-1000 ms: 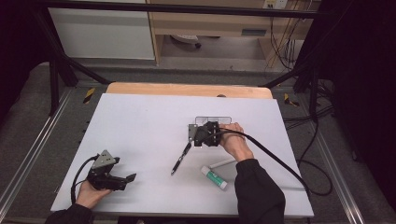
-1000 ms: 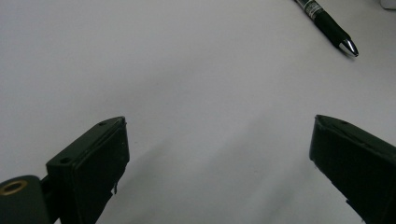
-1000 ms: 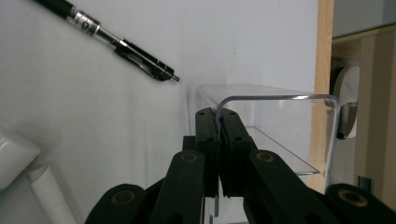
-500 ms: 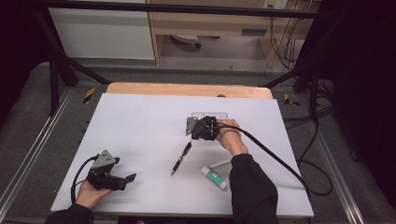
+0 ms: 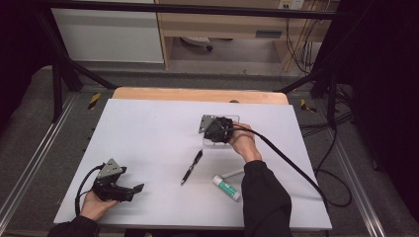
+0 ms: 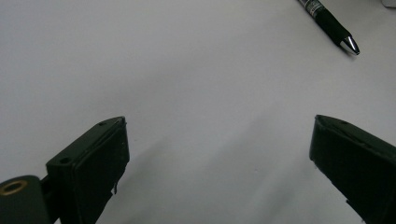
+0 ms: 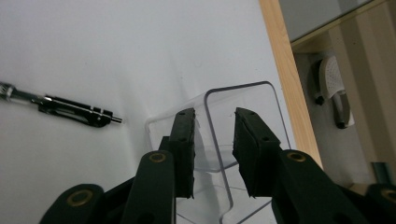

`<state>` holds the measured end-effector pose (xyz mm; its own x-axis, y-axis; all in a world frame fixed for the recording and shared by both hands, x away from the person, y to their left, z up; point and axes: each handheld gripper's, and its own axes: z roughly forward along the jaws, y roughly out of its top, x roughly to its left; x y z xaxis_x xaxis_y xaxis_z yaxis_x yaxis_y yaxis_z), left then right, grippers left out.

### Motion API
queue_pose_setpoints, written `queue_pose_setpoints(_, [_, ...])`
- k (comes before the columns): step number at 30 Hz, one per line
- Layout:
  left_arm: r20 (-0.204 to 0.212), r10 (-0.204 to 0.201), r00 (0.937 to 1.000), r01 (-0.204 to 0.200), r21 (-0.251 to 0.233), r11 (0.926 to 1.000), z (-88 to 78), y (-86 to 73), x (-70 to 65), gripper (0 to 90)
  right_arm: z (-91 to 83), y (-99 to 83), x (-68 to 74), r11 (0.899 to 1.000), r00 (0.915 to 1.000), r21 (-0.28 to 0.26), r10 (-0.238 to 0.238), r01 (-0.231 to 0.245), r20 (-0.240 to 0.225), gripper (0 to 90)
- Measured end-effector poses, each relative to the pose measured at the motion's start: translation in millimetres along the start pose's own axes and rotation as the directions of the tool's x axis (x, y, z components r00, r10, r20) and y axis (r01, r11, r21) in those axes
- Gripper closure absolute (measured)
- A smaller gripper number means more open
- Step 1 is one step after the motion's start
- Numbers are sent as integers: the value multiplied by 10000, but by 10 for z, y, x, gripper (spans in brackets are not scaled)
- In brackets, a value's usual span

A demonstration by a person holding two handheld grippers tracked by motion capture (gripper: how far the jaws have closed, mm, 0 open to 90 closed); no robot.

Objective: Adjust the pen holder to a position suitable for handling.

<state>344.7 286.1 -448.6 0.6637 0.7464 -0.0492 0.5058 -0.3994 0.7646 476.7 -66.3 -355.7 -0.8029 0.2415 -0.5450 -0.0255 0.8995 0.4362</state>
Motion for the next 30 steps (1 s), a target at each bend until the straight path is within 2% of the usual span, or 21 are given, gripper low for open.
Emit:
queue_pose_setpoints(2, [-6, -8, 10000, 8, 6, 10000, -2, 1, -1, 45, -66, -29, -25, 9980, 9983, -236, 586, -586, 9, 611])
queue_pose_setpoints(4, [-14, -36, 10000, 36, 19, 10000, -1, 3, -1, 45, -140, -73, -53, 9905, 9910, -347, 1327, -1333, -174, 518])
queue_pose_setpoints(6, [-30, -35, 10000, 35, 58, 10000, 5, 3, -1, 45, -213, -134, -64, 9760, 9765, -461, 2107, -2127, -445, 467])
queue_pose_setpoints(10, [-45, -8, 10000, 9, 125, 9999, 11, 9, -12, 45, -357, -280, -8, 9413, 9438, -833, 3210, -3271, -791, 320])
queue_pose_setpoints(13, [-49, 12, 10000, -11, 201, 9998, 15, 13, -21, 45, -434, -387, 68, 9182, 9214, -933, 3764, -3850, -970, 259])
queue_pose_setpoints(16, [-53, -9, 10000, 10, 217, 9998, 15, 17, -24, 45, -497, -492, 161, 8982, 9041, -1104, 4166, -4255, -947, 205])
queue_pose_setpoints(19, [-34, -30, 10000, 31, 231, 9997, 15, 23, -30, 45, -561, -585, 246, 8630, 8703, -1182, 4807, -4912, -1071, 152])
queue_pose_setpoints(22, [-32, -6, 10000, 7, 251, 9997, 19, 31, -43, 45, -618, -678, 334, 8377, 8472, -1289, 5199, -5308, -1094, 106])
queue_pose_setpoints(24, [-32, -20, 10000, 21, 282, 9996, 19, 38, -52, 44, -639, -741, 384, 8294, 8379, -1211, 5362, -5454, -1017, 68])
queue_pose_setpoints(27, [-67, 15, 10000, -12, 301, 9995, 16, 50, -77, 44, -648, -845, 454, 8102, 8172, -1098, 5660, -5758, -1085, 41])
queue_pose_setpoints(30, [-99, 41, 9999, -38, 302, 9995, 15, 70, -104, 44, -632, -966, 518, 7811, 7840, -923, 6019, -6175, -1516, 23])
